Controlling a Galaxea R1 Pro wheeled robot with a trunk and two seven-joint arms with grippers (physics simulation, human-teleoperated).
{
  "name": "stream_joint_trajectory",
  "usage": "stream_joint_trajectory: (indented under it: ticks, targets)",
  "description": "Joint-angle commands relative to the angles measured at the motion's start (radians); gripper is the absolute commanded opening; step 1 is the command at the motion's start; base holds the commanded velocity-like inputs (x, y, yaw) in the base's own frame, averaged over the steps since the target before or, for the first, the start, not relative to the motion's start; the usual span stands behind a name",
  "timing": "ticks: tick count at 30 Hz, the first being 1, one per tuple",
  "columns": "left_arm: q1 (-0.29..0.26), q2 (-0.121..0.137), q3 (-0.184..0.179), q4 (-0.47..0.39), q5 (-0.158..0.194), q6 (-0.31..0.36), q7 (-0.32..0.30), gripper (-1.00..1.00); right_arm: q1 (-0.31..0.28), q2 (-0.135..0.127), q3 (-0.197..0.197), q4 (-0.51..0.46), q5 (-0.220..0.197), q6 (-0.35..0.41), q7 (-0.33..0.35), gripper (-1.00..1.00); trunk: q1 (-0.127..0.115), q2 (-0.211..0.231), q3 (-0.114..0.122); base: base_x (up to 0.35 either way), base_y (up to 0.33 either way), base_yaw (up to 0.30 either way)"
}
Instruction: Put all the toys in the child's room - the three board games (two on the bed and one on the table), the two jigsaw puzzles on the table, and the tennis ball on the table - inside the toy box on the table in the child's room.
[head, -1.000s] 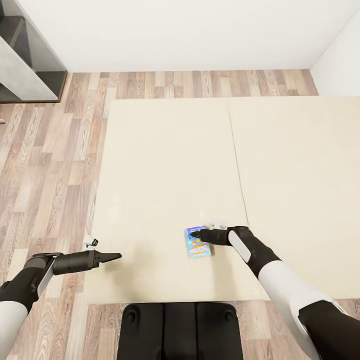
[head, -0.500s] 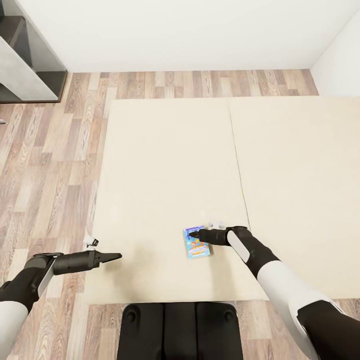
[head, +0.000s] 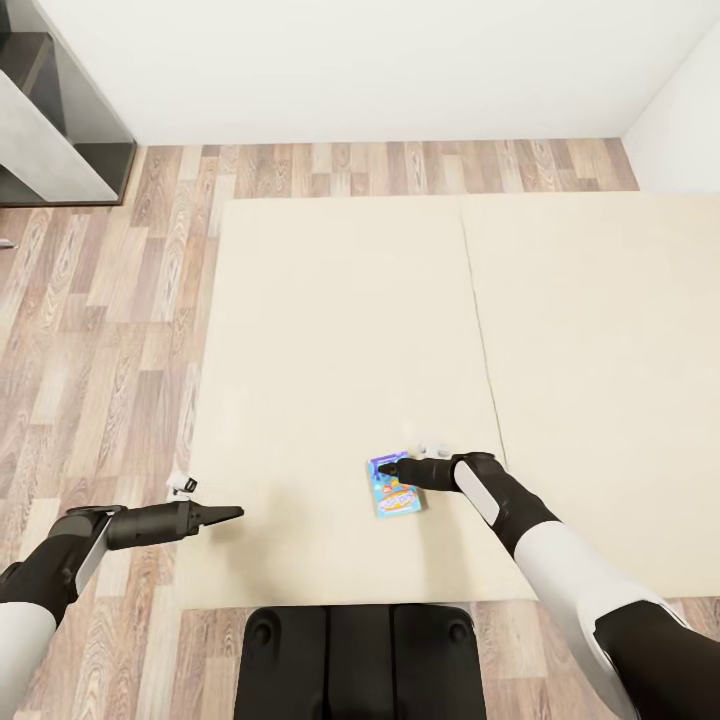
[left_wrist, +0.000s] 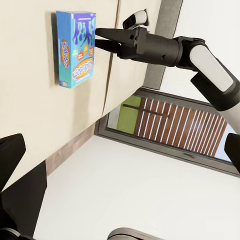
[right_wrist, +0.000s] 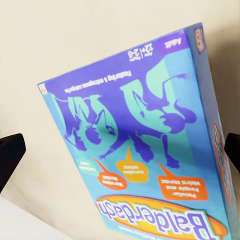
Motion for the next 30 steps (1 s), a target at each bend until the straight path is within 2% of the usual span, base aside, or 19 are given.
stream_joint_trajectory:
  ticks: [1,23,30]
  targets:
    - [0.000,0.000,0.000,0.000,0.000,0.011,-0.004,1.00,0.000,-0.001,0.004,-0.001,0.001,0.002,0.002,1.00,0.001,-0.002,-0.001,0.000,0.042,0.000]
    - [0.000,0.000,0.000,0.000,0.000,0.011,-0.004,1.00,-0.001,0.001,0.004,-0.001,0.001,0.001,0.000,1.00,0.001,-0.002,-0.001,0.000,0.047,0.000]
    - [0.000,0.001,0.001,0.000,0.000,0.011,-0.004,1.00,0.000,0.026,0.004,-0.001,0.002,0.001,-0.001,1.00,0.001,-0.002,-0.001,0.000,0.073,0.000]
